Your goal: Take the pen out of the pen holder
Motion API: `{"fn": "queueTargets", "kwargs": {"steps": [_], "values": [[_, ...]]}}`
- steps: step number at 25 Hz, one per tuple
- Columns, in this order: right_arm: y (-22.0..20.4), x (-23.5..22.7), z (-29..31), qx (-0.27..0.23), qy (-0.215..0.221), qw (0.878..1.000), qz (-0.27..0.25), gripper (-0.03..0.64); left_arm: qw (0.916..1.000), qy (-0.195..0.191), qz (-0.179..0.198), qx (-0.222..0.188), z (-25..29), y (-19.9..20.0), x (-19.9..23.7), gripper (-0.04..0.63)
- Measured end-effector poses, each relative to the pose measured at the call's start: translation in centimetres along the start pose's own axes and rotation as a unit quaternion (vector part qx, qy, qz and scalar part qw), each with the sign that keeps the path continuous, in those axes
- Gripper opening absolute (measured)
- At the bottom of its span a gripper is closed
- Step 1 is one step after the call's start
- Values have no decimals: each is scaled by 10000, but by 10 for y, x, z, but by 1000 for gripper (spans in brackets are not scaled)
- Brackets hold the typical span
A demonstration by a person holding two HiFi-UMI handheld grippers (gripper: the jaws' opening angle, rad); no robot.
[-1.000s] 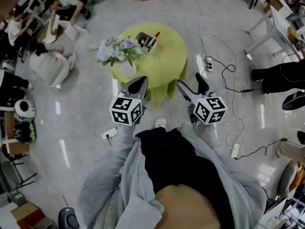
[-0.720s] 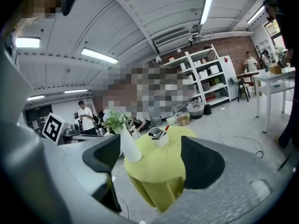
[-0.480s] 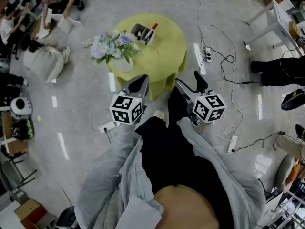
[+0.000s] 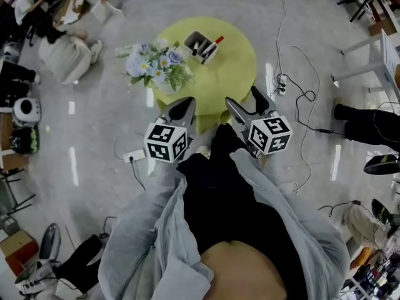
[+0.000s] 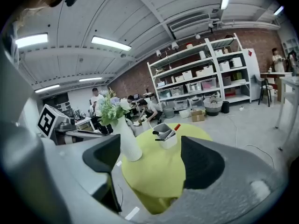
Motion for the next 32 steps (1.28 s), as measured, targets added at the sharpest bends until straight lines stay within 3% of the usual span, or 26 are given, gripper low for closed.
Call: {"fn": "queueTargets", "kwargs": {"steps": [4,8,15,17,22,28,32], "values": [[8,-9,40,389,194,9971,-625,394,9994,287,-184,-23,5,7,10,15],[7,-15,79,874,431,9863,-1334,383,9975,561,-420,-67,7,9,13,15],[13,-13,139,1283,934,9664,-2022,379,9895,1128,-890,-135,4,3,27,15],[11,-15,156,1390,941,9549,-2448,371,9857,1309,-1048,-179,3,1,30,15],[1,-20,190,1638,846,9125,-3651,337,9765,1648,-1374,-217,1,-8,32,17],[-17,-21,221,1888,977,8738,-4374,325,9616,2078,-1782,-211,-6,-21,32,15],[-19,-24,235,1932,933,8600,-4629,294,9551,2233,-1935,-223,-7,-23,32,17]]}}
Point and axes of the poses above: the fingertips, and each gripper's own axes: z forward along the fingers, x to its left, y out of its top, the point moved 3 cm from there along -z, backward along the fingers, and after that the axes turned 9 degrees about x, right-handed, at the moved point
